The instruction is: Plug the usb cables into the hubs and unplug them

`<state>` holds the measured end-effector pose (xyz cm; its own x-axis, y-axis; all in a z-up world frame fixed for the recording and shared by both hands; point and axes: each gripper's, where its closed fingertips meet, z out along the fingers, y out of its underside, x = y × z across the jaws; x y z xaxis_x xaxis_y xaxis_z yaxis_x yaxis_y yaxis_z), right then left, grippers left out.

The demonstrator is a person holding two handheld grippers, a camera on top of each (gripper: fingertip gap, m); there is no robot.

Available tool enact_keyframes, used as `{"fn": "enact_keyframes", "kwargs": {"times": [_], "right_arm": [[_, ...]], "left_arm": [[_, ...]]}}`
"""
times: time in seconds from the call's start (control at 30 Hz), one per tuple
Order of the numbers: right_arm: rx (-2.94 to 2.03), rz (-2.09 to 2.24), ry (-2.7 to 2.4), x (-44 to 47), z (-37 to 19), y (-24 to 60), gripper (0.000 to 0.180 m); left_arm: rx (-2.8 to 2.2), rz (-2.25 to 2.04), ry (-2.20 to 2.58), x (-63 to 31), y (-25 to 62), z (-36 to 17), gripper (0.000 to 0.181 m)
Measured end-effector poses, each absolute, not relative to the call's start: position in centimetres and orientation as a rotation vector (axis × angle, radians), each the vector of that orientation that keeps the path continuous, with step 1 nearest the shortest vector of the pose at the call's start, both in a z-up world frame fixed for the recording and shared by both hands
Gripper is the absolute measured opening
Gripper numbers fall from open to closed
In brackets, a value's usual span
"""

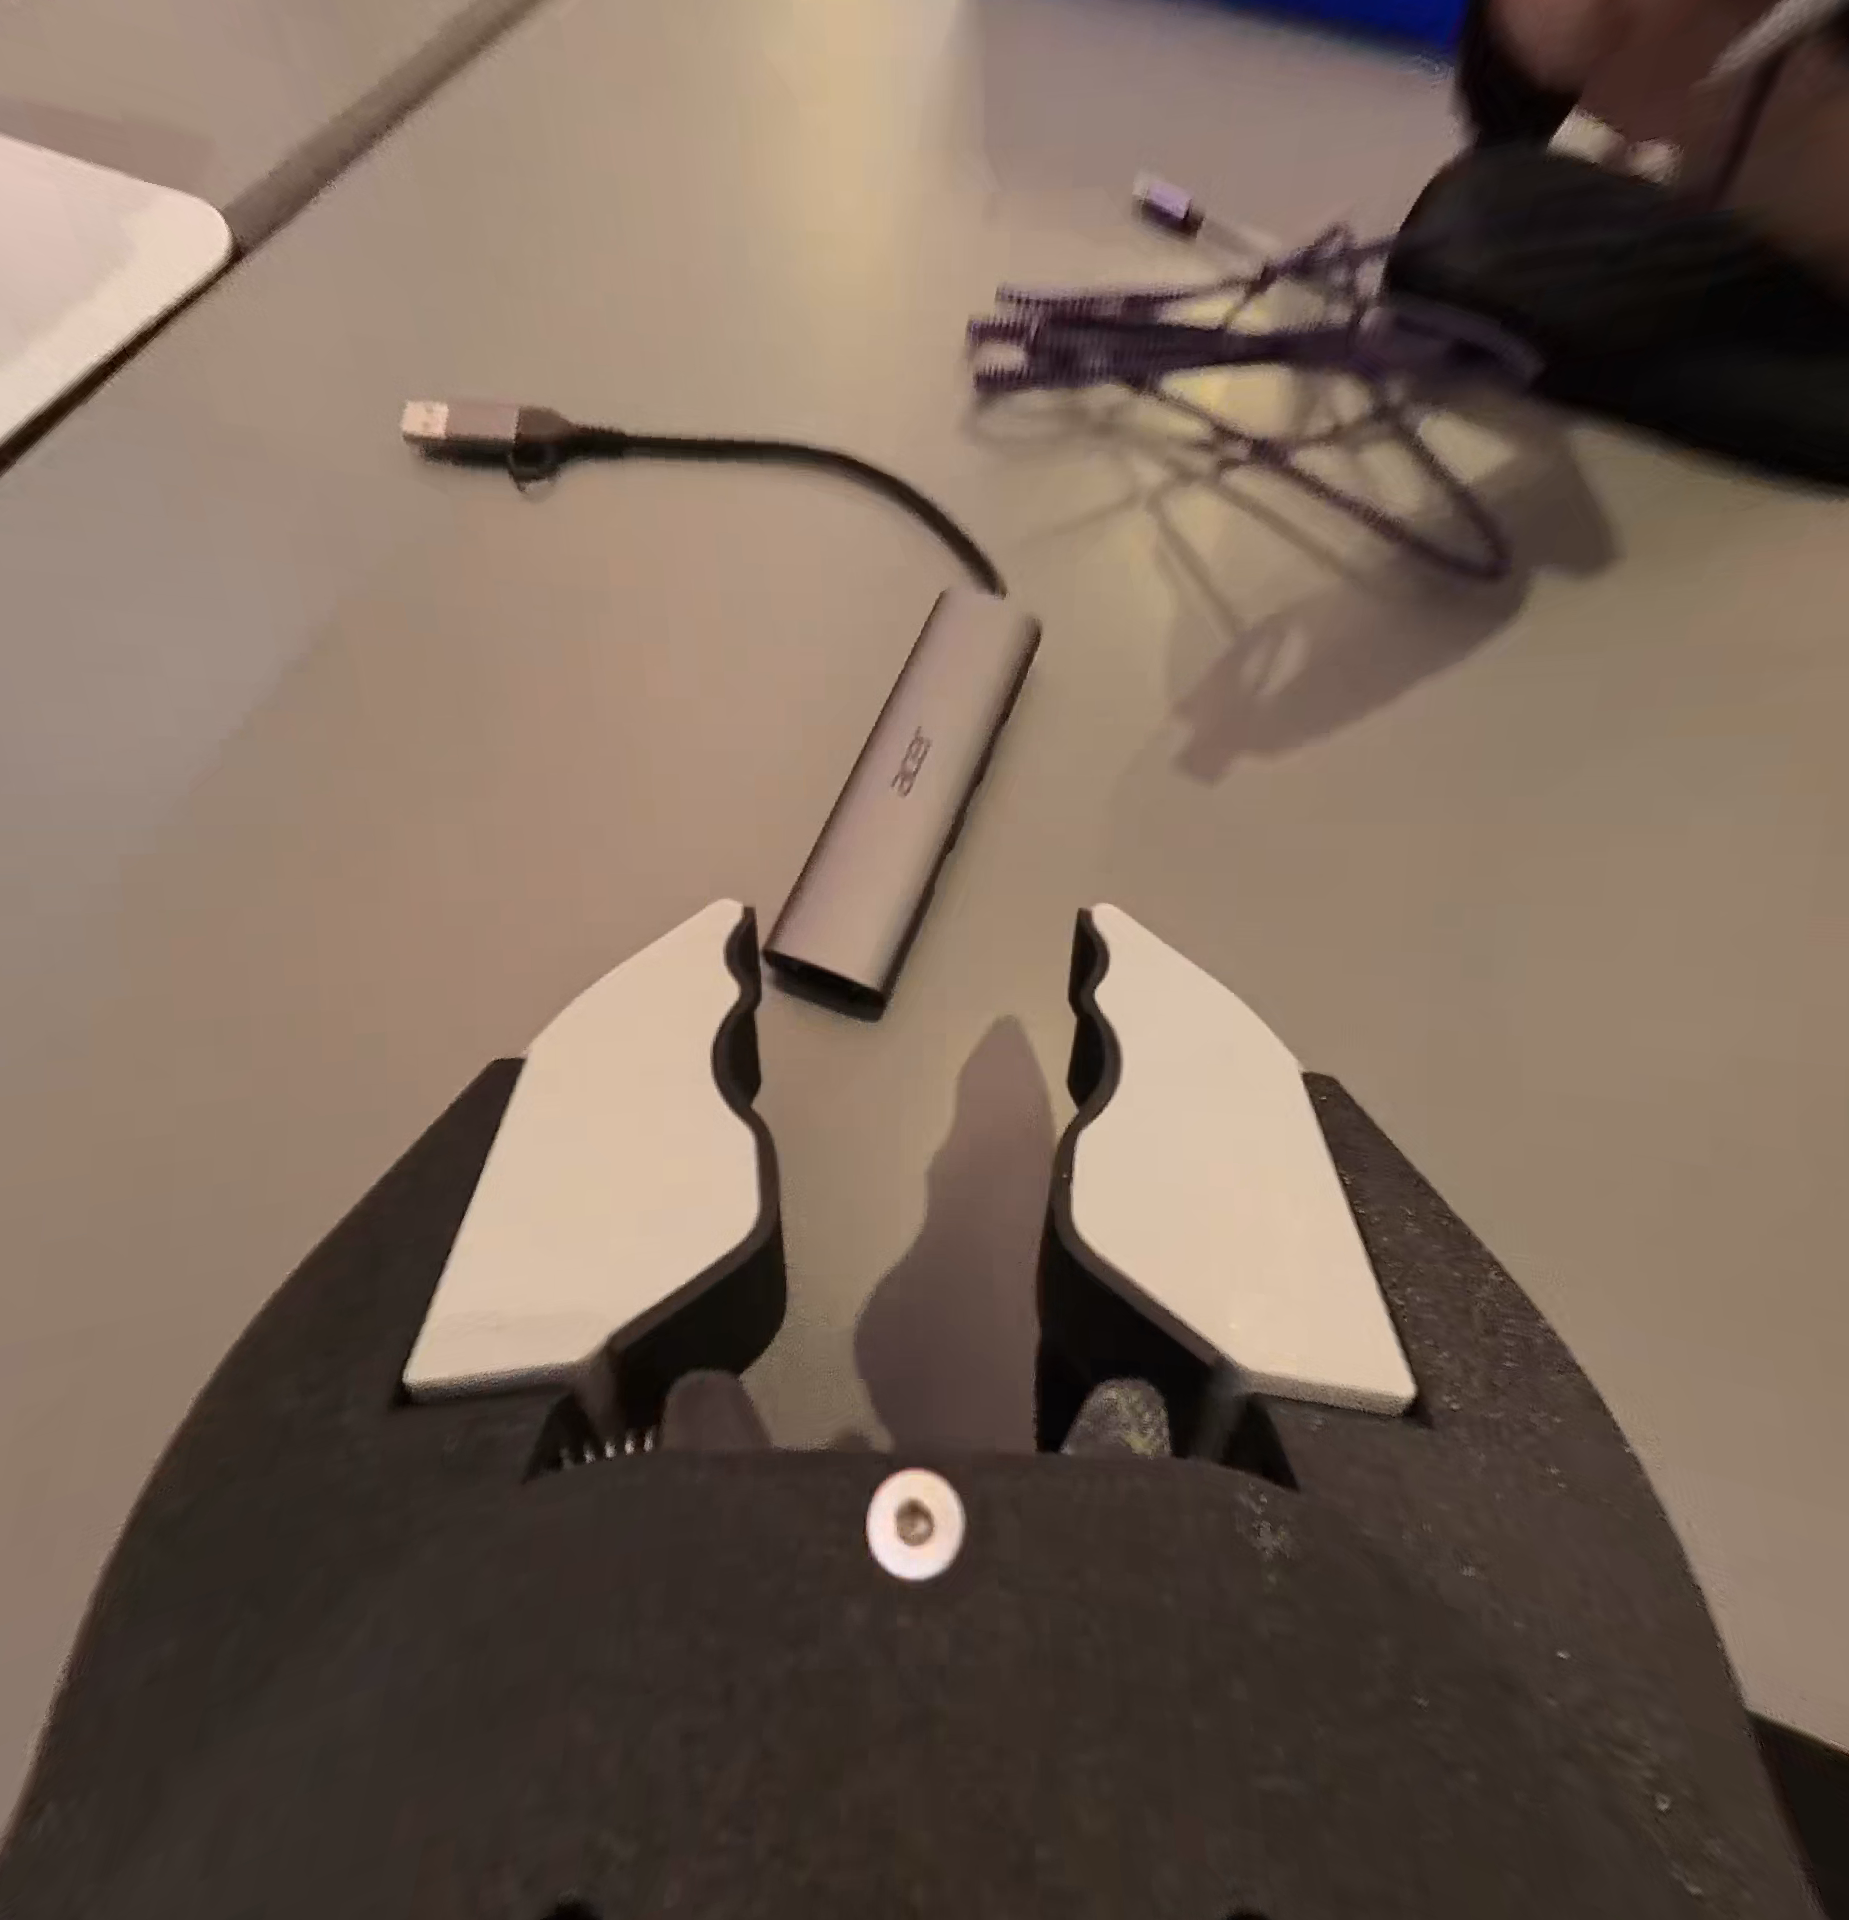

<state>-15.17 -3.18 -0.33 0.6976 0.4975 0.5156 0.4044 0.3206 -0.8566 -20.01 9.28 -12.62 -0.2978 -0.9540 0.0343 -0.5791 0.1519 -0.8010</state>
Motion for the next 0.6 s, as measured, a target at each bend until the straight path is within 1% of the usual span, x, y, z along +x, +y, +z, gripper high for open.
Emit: {"fn": "enact_keyframes", "kwargs": {"times": [0.1, 0.3, 0.33, 0.37, 0.47, 0.5, 0.6], "right_arm": [[-1.296, 0.073, -0.858, -15.0, -0.5, -3.1, 0.016], [-1.305, 0.073, -0.852, -14.5, -0.6, -3.0, 0.015], [-1.307, 0.075, -0.852, -14.5, -0.6, -3.1, 0.015], [-1.307, 0.076, -0.852, -14.4, -0.6, -3.1, 0.015], [-1.312, 0.076, -0.854, -14.3, -0.7, -3.0, 0.015], [-1.314, 0.074, -0.855, -14.3, -0.8, -2.9, 0.015], [-1.318, 0.071, -0.861, -14.4, -0.9, -2.9, 0.015]], "left_arm": [[-1.437, -0.936, 2.014, -19.0, 9.6, -13.9, 0.058], [-1.443, -0.893, 2.091, -18.0, 9.4, -15.8, 0.05], [-1.46, -0.895, 2.088, -18.0, 9.5, -15.9, 0.049], [-1.463, -0.895, 2.079, -17.9, 9.6, -15.9, 0.044], [-1.493, -0.875, 2.055, -17.9, 9.8, -15.9, 0.041], [-1.502, -0.869, 2.049, -17.9, 9.8, -15.9, 0.036], [-1.514, -0.864, 2.042, -17.9, 9.9, -15.9, 0.035]]}}
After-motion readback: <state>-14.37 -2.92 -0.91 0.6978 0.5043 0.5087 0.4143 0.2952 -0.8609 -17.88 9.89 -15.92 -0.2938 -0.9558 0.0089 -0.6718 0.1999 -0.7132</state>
